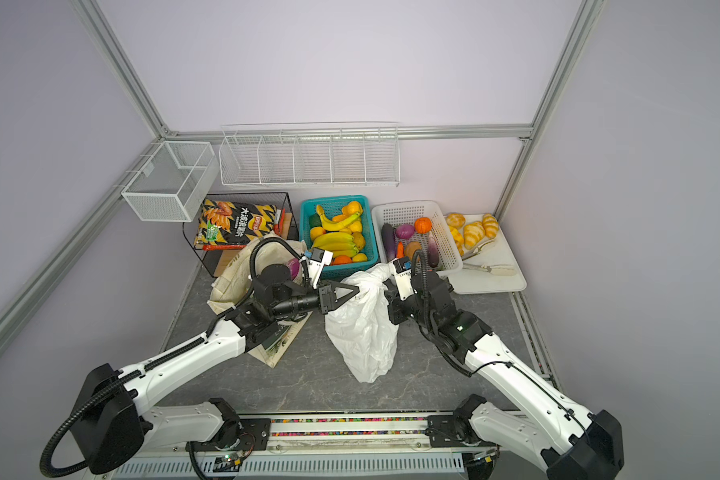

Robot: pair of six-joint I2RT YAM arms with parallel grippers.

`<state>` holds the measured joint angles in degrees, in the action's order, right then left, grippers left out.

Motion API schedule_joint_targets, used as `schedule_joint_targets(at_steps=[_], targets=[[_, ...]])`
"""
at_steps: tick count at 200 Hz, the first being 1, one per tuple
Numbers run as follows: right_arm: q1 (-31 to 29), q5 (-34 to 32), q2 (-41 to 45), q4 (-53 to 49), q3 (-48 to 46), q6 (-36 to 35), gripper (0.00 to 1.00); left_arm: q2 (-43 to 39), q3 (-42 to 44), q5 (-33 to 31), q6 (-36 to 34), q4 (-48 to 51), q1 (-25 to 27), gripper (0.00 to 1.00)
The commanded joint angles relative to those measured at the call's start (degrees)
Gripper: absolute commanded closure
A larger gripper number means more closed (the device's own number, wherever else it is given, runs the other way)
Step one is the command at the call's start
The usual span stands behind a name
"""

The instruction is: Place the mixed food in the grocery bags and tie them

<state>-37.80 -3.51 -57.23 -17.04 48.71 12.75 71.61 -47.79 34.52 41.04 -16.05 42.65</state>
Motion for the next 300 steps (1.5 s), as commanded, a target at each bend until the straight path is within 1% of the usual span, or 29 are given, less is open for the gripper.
schedule_joint_targets(at_steps=[1, 17, 56, 67, 83, 89, 97, 111, 125, 132, 141, 152, 166, 177, 187, 206, 219, 243, 247, 260, 270, 286, 300], targets=[[-1.12, -8.84, 0.9, -1.3, -0.81, -2.6, 0.93, -1.47, 2.54, 4.04, 9.26, -8.0, -1.64, 1.0], [-1.36, -10.51, 0.81, -1.33, -0.9, -2.76, 0.93, -1.48, 4.33, 5.2, 12.27, -10.25, -2.81, 1.0], [-2.04, -13.29, -0.41, -1.94, -0.81, -2.82, 0.93, -2.82, 5.48, 4.43, 9.1, -5.96, -3.27, 1.0], [-2.14, -11.62, -0.51, -1.04, -0.87, -3.53, 0.93, -3.38, 4.85, 3.14, 5.92, -2.3, -3.24, 1.0], [-2.19, -4.82, 0.09, 2.23, -1.87, -5.19, 0.92, -3.81, 3.41, 1.57, 1.3, 2.14, -3.23, 1.0], [-2.12, -2.19, 0.19, 2.85, -1.82, -5.73, 0.88, -3.85, 3.07, 1.28, 0.13, 2.72, -3.18, 1.0], [-2.14, -0.43, 0.18, 2.36, -1.26, -6.18, 0.79, -3.84, 2.45, 0.65, -1.52, 3.82, -3.24, 1.0], [-1.74, 0.53, 0.39, 0.65, 0.15, -7.88, 0.58, -3.78, 1.0, -0.68, -5.99, 7.05, -3.27, 1.0], [-0.86, 1.28, 1.25, -1.38, 1.3, -9.71, 0.46, -3.68, -0.56, -0.82, -10.91, 9.99, -3.28, 1.0], [0.09, 1.82, 1.87, -2.25, 1.27, -10.3, 0.42, -3.44, -1.54, -0.2, -13.43, 11.43, -3.28, 1.0], [1.92, 3.56, 2.5, -3.11, 3.48, -10.51, 0.38, -3.32, -2.73, 0.62, -16.65, 13.66, -3.28, 1.0], [5.27, 6.96, 3.01, -4.41, 4.41, -9.48, 0.34, -3.39, -3.72, 1.44, -19.69, 15.45, -3.41, 1.0], [9.96, 11.78, 3.47, -4.91, 4.79, -7.56, 0.31, -3.36, -5.0, 1.99, -22.77, 17.83, -3.75, 1.0], [11.96, 13.79, 2.99, -5.88, 4.9, -6.99, 0.3, -3.32, -5.67, 2.04, -24.44, 19.12, -3.97, 1.0], [11.99, 14.3, 2.05, -6.91, 4.97, -7.47, 0.31, -2.98, -6.2, 2.33, -25.47, 19.91, -4.1, 1.0], [11.58, 18.33, -0.1, -7.05, 3.75, -7.63, 0.35, -2.45, -7.5, 2.13, -27.78, 22.7, -4.71, 1.0], [10.41, 18.45, -1.17, -6.78, 2.5, -7.48, 0.38, -2.44, -8.01, 2.02, -28.78, 23.85, -5.36, 1.0], [7.6, 16.63, -3.01, -7.09, 2.0, -7.65, 0.45, -2.55, -8.02, 2.44, -29.08, 24.03, -6.38, 1.0], [7.1, 16.83, -3.28, -7.13, 0.44, -7.8, 0.46, -2.53, -8.02, 2.32, -29.08, 24.01, -6.48, 1.0], [5.61, 19.5, -3.79, -6.59, -0.25, -8.12, 0.49, -2.4, -7.68, 1.83, -29.38, 24.35, -6.95, 1.0], [4.58, 22.83, -3.85, -5.73, -0.95, -8.35, 0.51, -2.51, -7.42, 1.47, -29.35, 24.47, -7.54, 1.0], [3.13, 28.16, -3.44, -3.43, -2.37, -8.53, 0.55, -2.53, -7.2, 1.03, -29.23, 24.49, -8.47, 1.0], [1.88, 31.22, -2.86, -0.84, -3.65, -7.88, 0.58, -2.71, -6.88, 0.5, -28.73, 24.35, -8.94, 1.0]])
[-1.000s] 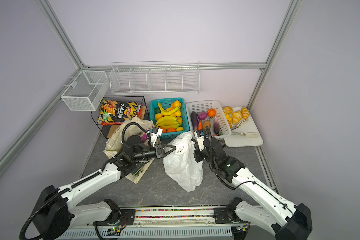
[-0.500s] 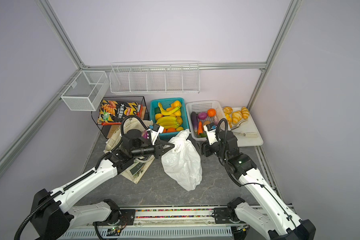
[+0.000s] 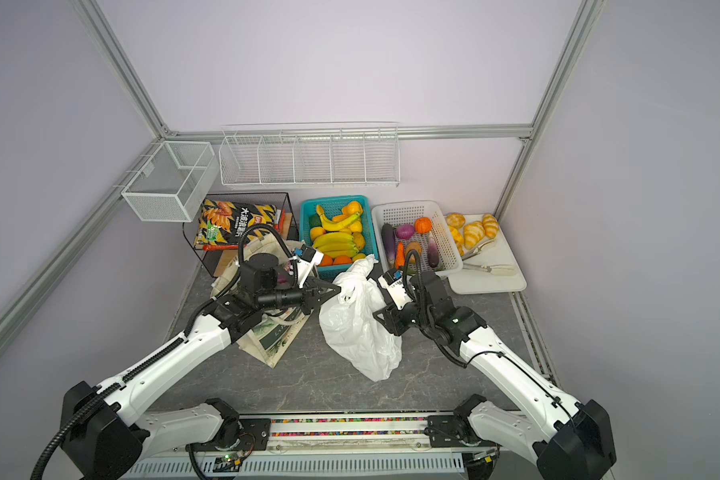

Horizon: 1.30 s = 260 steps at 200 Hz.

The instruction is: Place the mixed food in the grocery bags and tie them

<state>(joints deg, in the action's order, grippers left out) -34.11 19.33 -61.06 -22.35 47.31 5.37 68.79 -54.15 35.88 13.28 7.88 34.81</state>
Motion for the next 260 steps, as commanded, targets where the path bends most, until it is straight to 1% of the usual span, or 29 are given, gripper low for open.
schedule_joint_targets(at_steps=[1, 13, 31, 67, 87, 127, 142, 159, 183, 216, 260], targets=[[-1.92, 8.54, 1.0, 4.62, -2.41, -0.42, 0.59, 0.07, -0.52, -0.86, -0.89, 0.35, -1.08, 1.0], [-2.98, 9.82, 1.37, 6.83, -3.32, 0.39, 0.62, -0.3, 0.2, -0.59, 0.23, -0.84, -1.23, 1.0], [-4.84, 9.87, 1.55, 9.12, -4.21, 0.86, 0.63, -0.81, 1.31, 0.61, 2.45, -2.76, -1.23, 1.0], [-5.75, 5.24, 1.53, 8.9, -4.29, 0.54, 0.65, -1.12, 3.54, 2.55, 5.09, -4.93, -1.23, 1.0], [-5.76, 3.48, 1.64, 8.56, -4.13, 0.39, 0.67, -0.77, 3.7, 2.53, 5.07, -5.15, -1.32, 0.92], [-5.79, 2.42, 1.91, 7.59, -3.72, 0.09, 0.67, -0.52, 3.77, 3.41, 6.4, -7.9, -1.58, 0.74], [-5.75, 2.2, 1.91, 7.41, -3.73, 0.08, 0.67, -0.03, 3.7, 3.08, 6.43, -8.28, -1.67, 0.7], [-5.77, 2.29, 1.95, 7.56, -3.66, 0.07, 0.67, 0.43, 3.32, 1.84, 5.82, -8.03, -1.6, 0.67], [-5.74, 2.29, 1.56, 7.41, -3.3, -0.07, 0.68, 1.39, 2.09, 1.07, 4.56, -7.39, -1.63, 0.66], [-5.77, 1.94, 1.38, 7.32, -3.08, -0.11, 0.68, 3.59, 0.98, 3.42, 4.34, -7.9, -1.66, 0.65], [-5.72, 1.94, 1.12, 7.41, -2.84, -0.29, 0.68, 5.62, 0.21, 4.39, 4.96, -9.52, -1.53, 0.66]])
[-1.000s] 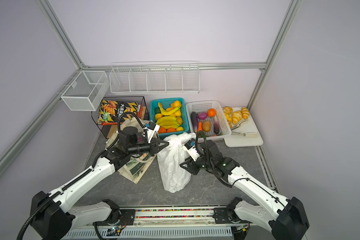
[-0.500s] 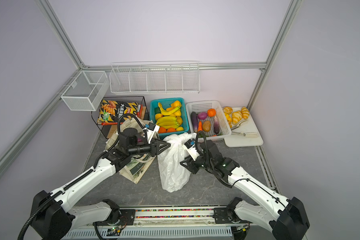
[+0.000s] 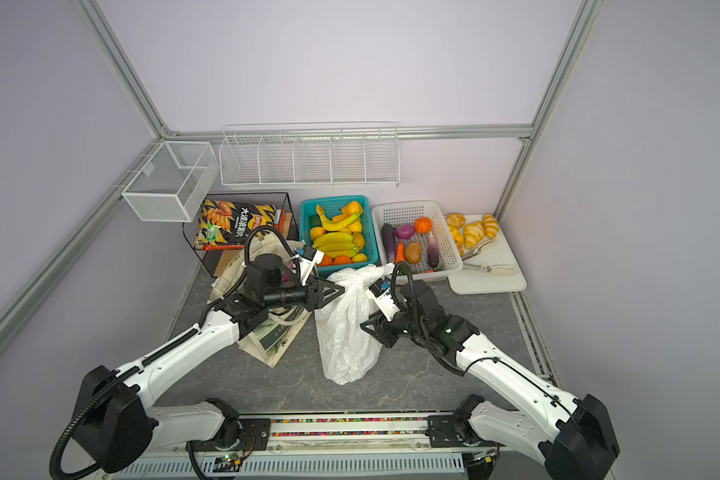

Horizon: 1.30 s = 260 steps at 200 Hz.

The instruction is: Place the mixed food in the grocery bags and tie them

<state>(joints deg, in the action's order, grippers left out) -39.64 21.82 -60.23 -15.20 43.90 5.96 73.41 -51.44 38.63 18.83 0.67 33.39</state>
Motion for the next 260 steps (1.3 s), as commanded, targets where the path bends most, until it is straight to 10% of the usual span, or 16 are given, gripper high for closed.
schedule_joint_targets(at_steps=[1, 65, 140, 185, 260], targets=[[-0.23, -0.51, 0.24, 0.26, 0.57, -0.87, 0.68, 1.07, -2.47, 1.63, -0.57, -2.32, -0.14, 0.66], [-0.25, -2.36, 0.4, -0.73, 1.05, -1.56, 0.68, 1.5, -2.75, 0.03, -0.99, -2.34, 0.01, 1.0], [12.35, -7.05, 10.17, -5.75, 1.37, 1.85, 0.24, -2.73, 1.01, -2.09, -4.15, -2.76, -0.1, 1.0], [26.57, 8.01, 5.56, -0.22, 3.65, 7.63, 0.12, -2.49, 1.53, -1.54, -4.68, -3.67, -0.12, 1.0], [27.42, 16.2, -11.92, -1.04, 15.14, -12.75, 0.08, -1.82, 1.14, -0.84, -4.13, -4.28, -0.15, 1.0]])
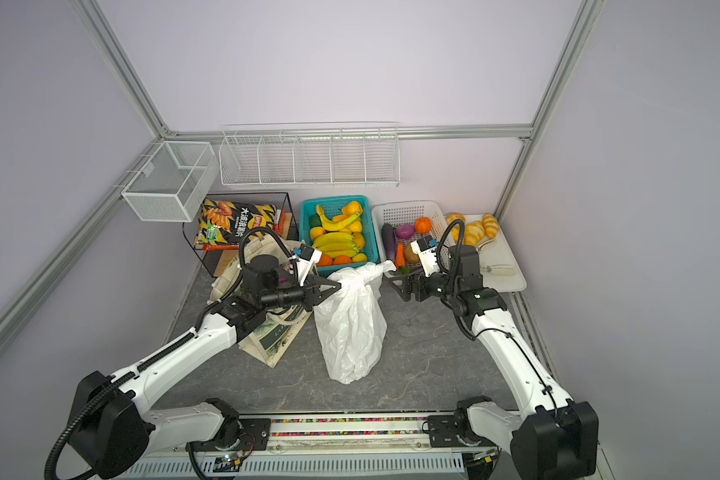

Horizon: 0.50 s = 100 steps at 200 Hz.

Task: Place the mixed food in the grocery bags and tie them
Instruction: 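Open the right gripper and lift it away from the bag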

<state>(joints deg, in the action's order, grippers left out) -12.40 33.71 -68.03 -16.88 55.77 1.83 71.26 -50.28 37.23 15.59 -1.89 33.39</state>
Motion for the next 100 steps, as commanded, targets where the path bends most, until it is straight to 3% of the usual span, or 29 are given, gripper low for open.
schedule_joint_targets(at_steps=[1, 29, 66, 100], targets=[[0.14, 4.37, -4.39, 0.46, 3.46, -8.87, 0.08, 0.34, 0.0, 0.6, -0.9, -1.76, -0.16, 1.0], [-1.32, 7.44, -10.67, -5.1, 9.83, -18.01, 0.1, 0.36, -0.21, 0.67, -1.09, -1.45, -0.11, 1.0], [-3.38, 6.35, -14.0, -7.21, 12.66, -23.07, 0.15, 0.52, -0.16, 0.56, -1.18, -1.22, -0.09, 1.0], [-3.88, 3.78, -13.34, -6.37, 12.05, -22.89, 0.41, 0.5, -0.08, 0.48, -1.09, -1.32, -0.16, 1.0]])
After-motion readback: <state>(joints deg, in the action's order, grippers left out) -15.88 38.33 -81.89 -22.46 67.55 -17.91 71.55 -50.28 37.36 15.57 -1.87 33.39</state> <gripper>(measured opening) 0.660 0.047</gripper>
